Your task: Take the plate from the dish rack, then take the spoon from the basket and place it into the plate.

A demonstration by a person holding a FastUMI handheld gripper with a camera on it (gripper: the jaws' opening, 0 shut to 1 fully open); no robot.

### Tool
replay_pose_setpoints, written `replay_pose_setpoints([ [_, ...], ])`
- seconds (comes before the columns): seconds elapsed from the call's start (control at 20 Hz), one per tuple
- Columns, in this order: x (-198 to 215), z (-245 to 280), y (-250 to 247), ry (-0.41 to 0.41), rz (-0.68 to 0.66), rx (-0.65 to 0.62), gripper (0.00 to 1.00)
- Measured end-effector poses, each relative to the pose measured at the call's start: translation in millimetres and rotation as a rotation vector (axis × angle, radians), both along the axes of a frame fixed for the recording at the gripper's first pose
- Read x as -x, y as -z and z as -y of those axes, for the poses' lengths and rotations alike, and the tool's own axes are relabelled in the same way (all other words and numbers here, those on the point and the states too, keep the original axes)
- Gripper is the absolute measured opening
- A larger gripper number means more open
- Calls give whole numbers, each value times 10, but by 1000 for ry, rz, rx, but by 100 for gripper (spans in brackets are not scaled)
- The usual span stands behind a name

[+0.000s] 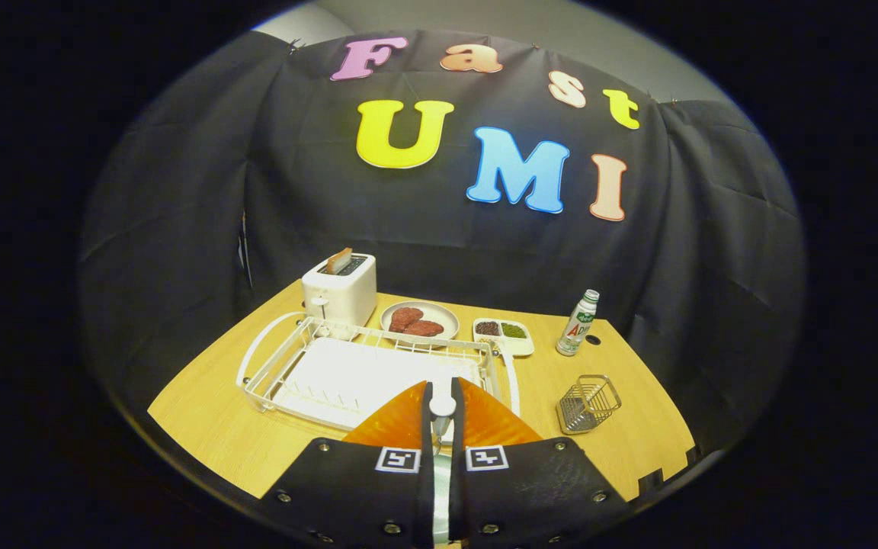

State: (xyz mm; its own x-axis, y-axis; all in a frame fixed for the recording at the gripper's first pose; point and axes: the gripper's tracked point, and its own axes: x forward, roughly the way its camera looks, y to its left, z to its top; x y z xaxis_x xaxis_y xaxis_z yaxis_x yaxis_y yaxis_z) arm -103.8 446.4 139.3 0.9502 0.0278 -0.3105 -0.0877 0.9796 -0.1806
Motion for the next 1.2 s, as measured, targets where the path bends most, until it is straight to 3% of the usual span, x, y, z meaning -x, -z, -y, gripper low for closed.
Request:
replay_pose_setpoints([
  [0.7, 194, -356, 842, -110, -131, -41, 11],
  [1.05, 228, -203, 776, -71, -108, -35, 17],
  [1.2, 204, -92, 761, -48, -106, -31, 25],
])
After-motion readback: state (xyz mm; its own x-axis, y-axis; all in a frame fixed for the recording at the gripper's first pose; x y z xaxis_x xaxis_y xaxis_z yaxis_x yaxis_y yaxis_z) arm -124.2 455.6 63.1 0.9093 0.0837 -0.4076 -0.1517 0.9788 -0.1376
